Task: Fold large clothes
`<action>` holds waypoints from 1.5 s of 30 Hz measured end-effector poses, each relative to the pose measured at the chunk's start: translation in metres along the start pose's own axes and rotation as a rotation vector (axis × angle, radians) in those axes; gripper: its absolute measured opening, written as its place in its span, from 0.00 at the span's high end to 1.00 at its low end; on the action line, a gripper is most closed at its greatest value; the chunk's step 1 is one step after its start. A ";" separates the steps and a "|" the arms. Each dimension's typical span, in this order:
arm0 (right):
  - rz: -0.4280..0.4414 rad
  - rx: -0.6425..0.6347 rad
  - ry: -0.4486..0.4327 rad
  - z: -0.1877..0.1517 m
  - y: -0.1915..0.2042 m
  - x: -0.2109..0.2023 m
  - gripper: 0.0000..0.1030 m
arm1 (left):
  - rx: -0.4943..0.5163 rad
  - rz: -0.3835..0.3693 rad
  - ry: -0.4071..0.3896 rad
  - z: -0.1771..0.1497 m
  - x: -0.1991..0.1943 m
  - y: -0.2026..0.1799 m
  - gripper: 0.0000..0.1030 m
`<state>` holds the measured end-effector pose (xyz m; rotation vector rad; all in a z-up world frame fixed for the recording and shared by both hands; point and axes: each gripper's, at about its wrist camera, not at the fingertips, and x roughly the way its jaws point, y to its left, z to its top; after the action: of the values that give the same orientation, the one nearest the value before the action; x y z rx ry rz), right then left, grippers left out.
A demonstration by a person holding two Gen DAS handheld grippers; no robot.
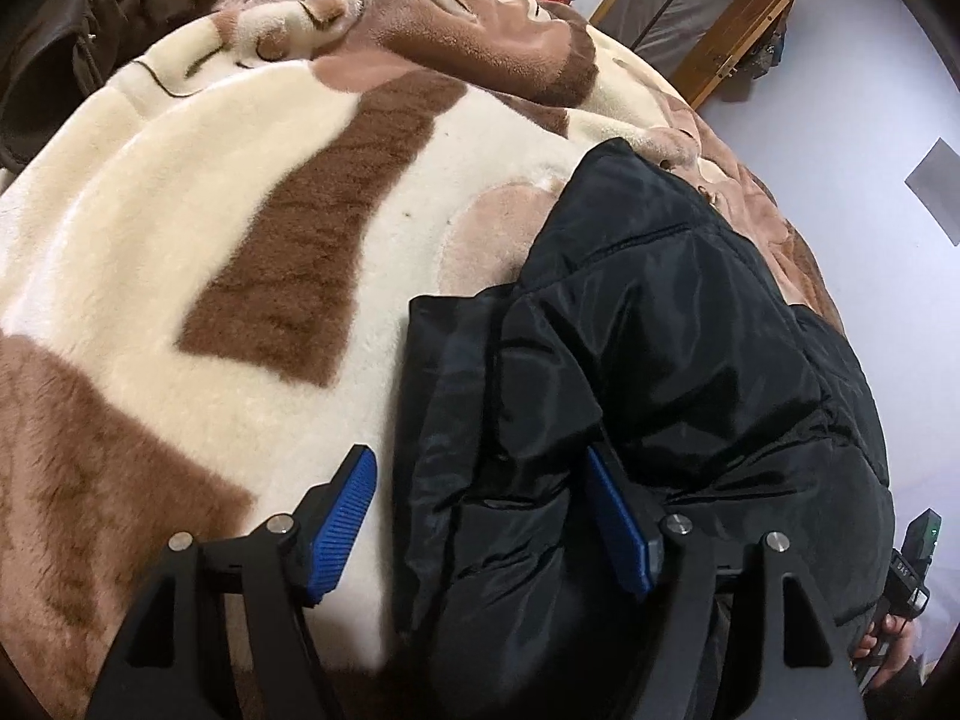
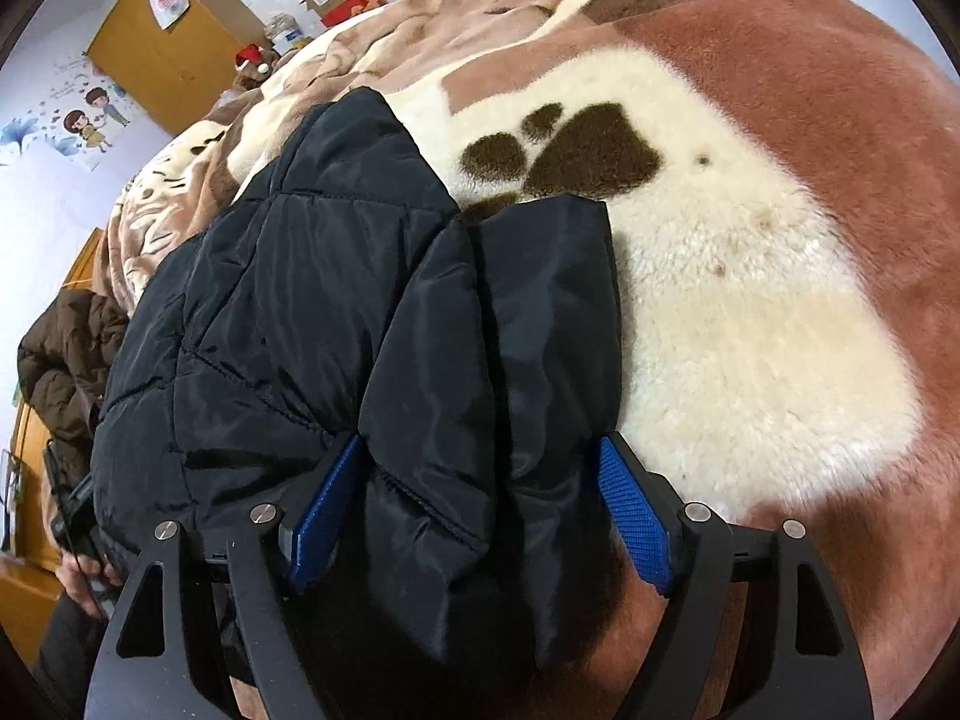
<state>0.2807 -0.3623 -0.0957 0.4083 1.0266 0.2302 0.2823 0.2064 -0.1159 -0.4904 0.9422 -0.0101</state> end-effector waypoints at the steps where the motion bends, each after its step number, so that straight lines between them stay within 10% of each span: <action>1: 0.008 0.009 0.003 0.001 -0.001 0.002 0.21 | -0.002 -0.004 0.002 0.001 0.003 0.000 0.24; 18: 0.091 0.046 0.049 0.016 -0.002 0.025 0.34 | -0.039 -0.074 0.058 0.013 0.034 -0.008 0.17; 27: 0.059 -0.012 0.028 0.017 0.020 0.002 0.67 | 0.050 -0.015 0.023 0.011 0.000 -0.035 0.68; 45: 0.102 -0.114 -0.051 -0.025 0.061 -0.098 0.75 | 0.120 -0.055 -0.125 -0.023 -0.144 -0.053 0.72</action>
<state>0.2098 -0.3378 -0.0042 0.3621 0.9390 0.3665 0.1888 0.1817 0.0054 -0.4008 0.8002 -0.0846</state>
